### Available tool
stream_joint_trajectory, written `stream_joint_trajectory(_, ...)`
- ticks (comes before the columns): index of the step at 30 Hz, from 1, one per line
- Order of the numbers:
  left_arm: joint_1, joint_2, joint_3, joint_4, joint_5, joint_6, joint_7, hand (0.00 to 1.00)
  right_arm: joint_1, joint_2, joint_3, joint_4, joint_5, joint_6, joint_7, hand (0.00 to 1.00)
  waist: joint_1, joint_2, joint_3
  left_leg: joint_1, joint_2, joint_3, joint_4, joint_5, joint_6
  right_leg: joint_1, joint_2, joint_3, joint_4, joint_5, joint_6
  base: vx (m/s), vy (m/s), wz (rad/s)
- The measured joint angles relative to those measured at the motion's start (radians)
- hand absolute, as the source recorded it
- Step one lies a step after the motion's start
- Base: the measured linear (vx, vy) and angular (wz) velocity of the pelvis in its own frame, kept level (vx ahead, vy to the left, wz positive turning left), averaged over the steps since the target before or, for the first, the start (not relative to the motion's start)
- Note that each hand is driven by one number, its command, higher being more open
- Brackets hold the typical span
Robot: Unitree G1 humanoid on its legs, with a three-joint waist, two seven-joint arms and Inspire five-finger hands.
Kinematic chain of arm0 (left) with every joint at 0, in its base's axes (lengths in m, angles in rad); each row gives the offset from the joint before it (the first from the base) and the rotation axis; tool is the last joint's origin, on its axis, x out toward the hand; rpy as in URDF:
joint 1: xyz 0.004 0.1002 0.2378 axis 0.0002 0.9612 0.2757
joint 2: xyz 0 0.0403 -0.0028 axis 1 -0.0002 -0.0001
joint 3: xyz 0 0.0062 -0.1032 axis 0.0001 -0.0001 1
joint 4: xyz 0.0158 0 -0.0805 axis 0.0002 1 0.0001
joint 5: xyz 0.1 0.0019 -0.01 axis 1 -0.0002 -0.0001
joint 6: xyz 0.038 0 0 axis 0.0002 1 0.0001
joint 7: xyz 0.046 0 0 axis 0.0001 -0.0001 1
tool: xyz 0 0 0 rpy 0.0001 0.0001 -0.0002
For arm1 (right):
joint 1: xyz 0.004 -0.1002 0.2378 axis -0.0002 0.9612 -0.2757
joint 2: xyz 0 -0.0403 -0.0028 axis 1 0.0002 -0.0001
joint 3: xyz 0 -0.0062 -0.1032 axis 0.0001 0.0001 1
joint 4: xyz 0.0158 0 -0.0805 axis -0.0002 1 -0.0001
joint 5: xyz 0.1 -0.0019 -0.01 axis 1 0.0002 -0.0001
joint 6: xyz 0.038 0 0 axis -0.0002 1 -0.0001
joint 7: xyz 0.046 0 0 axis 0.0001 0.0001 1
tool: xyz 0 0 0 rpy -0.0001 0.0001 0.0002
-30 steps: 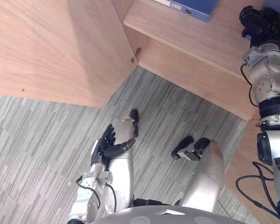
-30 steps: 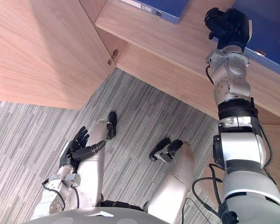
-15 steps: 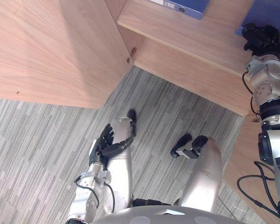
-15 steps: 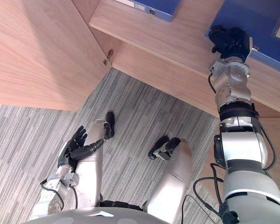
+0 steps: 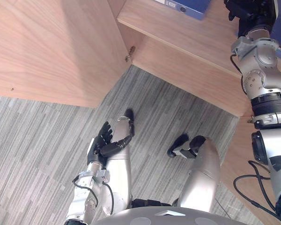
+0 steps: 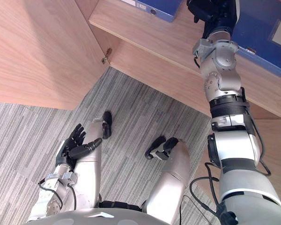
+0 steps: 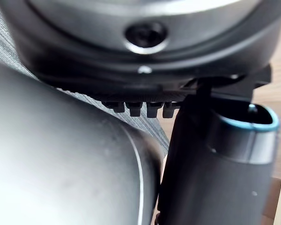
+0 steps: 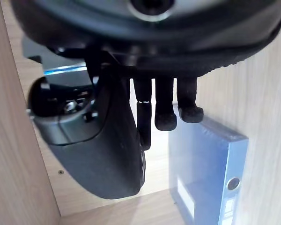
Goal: Walk over to the cabinet, pick up the folder, carry it to the office cabinet, place the folder inside the office cabinet, then close the office cabinet door
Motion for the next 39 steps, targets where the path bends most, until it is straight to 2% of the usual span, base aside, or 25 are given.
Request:
stream_joint_trajectory(11,0.000,0.000,0.004,0.003,-0.010,0.001,-0.005,1.00,0.000,0.000,-0.001,0.000,0.000,0.000,0.002,0.00,0.005,-0.001,0.001,-0.001,-0.005,-0.005,-0.001,0.002,0.000,0.004,-0.004,-0.005,0.000,0.000,0.000,0.00,0.002,0.01)
stream_joint_trajectory(19,0.001,-0.001,0.001,0.005,-0.017,0.004,-0.007,1.00,-0.097,0.000,0.039,0.199,-0.001,0.028,0.007,0.00,0.014,-0.001,0.001,0.000,-0.025,-0.008,-0.061,0.037,-0.005,-0.011,-0.017,-0.016,-0.005,0.002,-0.004,0.00,-0.031,0.08)
stream_joint_trajectory(25,0.001,-0.009,-0.005,0.005,-0.017,0.010,-0.018,1.00,-0.161,-0.017,0.098,0.304,-0.001,0.034,0.010,0.00,0.021,-0.002,0.001,0.016,-0.065,-0.026,-0.167,0.076,-0.015,-0.011,-0.045,-0.049,-0.024,0.001,-0.007,-0.02,-0.055,0.23)
stream_joint_trajectory(29,0.009,-0.009,-0.013,0.005,-0.017,0.010,-0.022,1.00,-0.190,-0.013,0.155,0.348,-0.035,0.037,0.017,0.00,0.029,-0.001,0.001,0.033,-0.073,-0.038,-0.195,0.086,-0.020,0.006,-0.048,-0.062,-0.028,-0.002,-0.013,0.00,-0.049,0.09)
stream_joint_trajectory(39,0.009,-0.011,-0.020,0.002,-0.016,0.010,-0.024,1.00,-0.234,-0.007,0.200,0.382,-0.038,0.038,0.020,0.00,0.041,-0.001,0.000,0.041,-0.075,-0.038,-0.211,0.097,-0.020,0.011,-0.047,-0.066,-0.035,-0.002,-0.013,0.00,-0.002,0.01)
